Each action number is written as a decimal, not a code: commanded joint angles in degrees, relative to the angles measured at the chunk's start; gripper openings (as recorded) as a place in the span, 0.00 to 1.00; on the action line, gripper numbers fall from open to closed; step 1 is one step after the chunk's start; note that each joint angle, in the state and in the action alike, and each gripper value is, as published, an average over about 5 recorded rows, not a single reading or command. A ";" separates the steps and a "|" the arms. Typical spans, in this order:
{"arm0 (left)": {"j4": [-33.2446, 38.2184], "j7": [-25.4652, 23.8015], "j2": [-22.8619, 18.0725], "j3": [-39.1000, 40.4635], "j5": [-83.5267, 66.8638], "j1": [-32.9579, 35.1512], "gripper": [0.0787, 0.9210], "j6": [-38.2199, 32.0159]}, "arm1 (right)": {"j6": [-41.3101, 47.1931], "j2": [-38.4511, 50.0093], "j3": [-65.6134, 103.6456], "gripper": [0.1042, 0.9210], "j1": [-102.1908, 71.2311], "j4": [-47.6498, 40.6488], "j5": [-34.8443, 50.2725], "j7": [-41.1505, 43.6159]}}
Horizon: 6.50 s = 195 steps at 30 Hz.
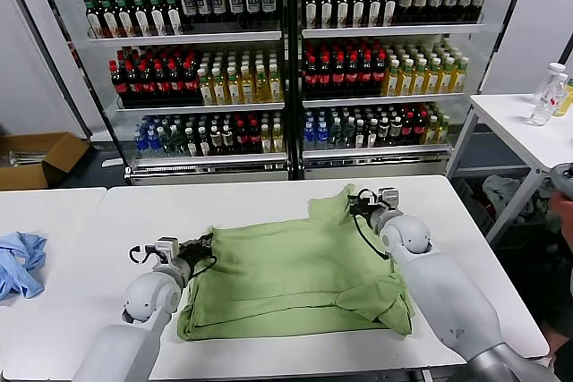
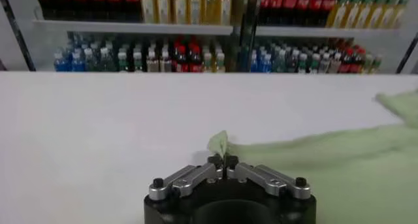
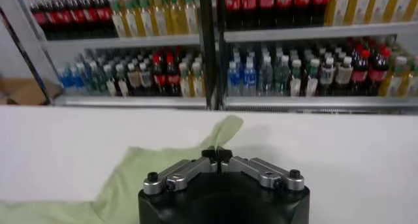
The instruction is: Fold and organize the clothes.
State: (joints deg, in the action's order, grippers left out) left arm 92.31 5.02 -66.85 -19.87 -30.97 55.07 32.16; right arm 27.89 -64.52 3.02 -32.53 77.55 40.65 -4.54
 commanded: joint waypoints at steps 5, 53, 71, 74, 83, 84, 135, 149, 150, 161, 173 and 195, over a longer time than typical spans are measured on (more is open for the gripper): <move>16.89 -0.45 1.73 -6.15 -3.21 11.34 0.01 0.76 | -0.82 7.53 9.02 0.00 -18.41 24.84 0.91 -0.93; 24.65 -1.84 3.15 -6.34 2.60 23.56 0.01 -0.21 | 5.26 -11.04 3.21 0.67 2.73 -3.85 9.11 -20.15; 24.85 -1.90 2.88 -6.49 1.32 23.53 0.01 -0.24 | 3.79 -7.72 3.32 0.05 -4.26 4.09 8.79 -19.89; 25.08 -1.85 3.07 -6.78 0.75 23.43 0.01 -0.35 | 2.05 -5.99 3.84 0.01 -6.16 7.97 7.48 -18.21; 26.18 -1.87 3.22 -7.78 -1.11 24.14 0.01 -0.42 | -1.03 -0.38 7.73 0.01 -14.73 22.50 6.79 -15.31; 26.54 -1.90 3.26 -8.03 -1.56 24.43 0.01 -0.41 | -1.46 0.17 8.32 0.01 -16.23 24.47 6.60 -14.94; 19.83 10.54 -10.52 -4.24 18.57 30.67 0.80 0.85 | -9.14 -0.53 17.88 0.85 -49.72 36.39 -16.39 -6.61; 24.04 0.58 -6.91 -8.63 6.66 32.94 0.42 -3.93 | -9.84 0.05 18.61 0.88 -48.70 36.97 -15.02 -7.53; 23.95 0.40 -6.35 -9.45 6.44 32.90 0.39 -4.07 | -9.86 0.11 18.61 0.88 -48.53 36.98 -14.86 -7.59; 22.60 0.30 1.05 -21.84 2.66 31.81 0.04 -5.46 | -10.52 1.34 17.68 0.88 -46.57 35.70 -13.22 -7.98; 16.06 0.53 11.60 -39.72 -3.83 25.43 0.03 -5.14 | -10.97 4.02 17.41 0.88 -44.93 35.10 -10.64 -8.10; 30.60 5.43 -12.46 -4.88 -35.35 24.14 0.03 0.88 | -10.77 4.19 20.77 0.88 -49.31 38.81 -11.30 -8.23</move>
State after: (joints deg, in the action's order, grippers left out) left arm 123.65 8.88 -69.78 -42.50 -56.19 82.21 31.78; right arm 17.05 -60.39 22.35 -80.33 115.05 29.35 -12.73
